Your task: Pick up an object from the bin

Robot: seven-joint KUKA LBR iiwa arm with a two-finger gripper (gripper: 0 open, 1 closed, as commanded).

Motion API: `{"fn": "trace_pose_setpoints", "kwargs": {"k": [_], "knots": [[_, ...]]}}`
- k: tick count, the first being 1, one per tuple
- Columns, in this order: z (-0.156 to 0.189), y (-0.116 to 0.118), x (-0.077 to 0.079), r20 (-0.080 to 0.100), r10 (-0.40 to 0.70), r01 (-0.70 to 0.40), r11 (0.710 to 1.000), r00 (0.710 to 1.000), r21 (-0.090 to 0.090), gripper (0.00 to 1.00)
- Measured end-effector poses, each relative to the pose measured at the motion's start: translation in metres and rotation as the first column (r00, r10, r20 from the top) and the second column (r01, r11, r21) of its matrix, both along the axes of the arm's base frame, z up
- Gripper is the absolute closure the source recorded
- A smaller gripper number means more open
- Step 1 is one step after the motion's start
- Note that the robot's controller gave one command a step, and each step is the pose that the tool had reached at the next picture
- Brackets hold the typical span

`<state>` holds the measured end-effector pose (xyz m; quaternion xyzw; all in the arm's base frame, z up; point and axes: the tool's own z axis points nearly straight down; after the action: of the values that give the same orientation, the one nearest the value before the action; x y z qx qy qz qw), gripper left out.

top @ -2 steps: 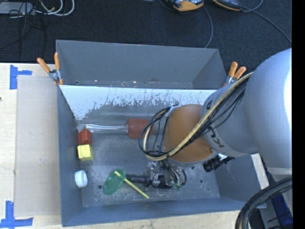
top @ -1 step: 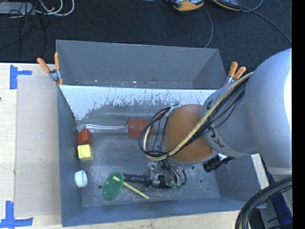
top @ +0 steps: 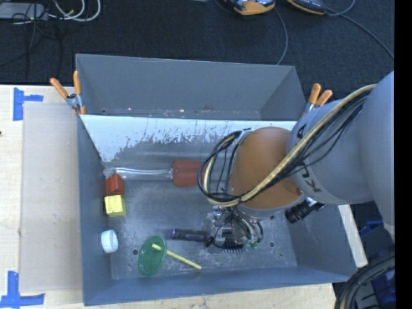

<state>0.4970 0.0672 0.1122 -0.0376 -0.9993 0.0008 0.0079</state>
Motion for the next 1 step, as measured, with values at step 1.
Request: {"fn": "trace_pose_setpoints", "kwargs": {"k": [1], "knots": [[0.0690,-0.0218,0.0013,0.004,-0.006,0.006,1.000,1.000,0.001,1.00]]}}
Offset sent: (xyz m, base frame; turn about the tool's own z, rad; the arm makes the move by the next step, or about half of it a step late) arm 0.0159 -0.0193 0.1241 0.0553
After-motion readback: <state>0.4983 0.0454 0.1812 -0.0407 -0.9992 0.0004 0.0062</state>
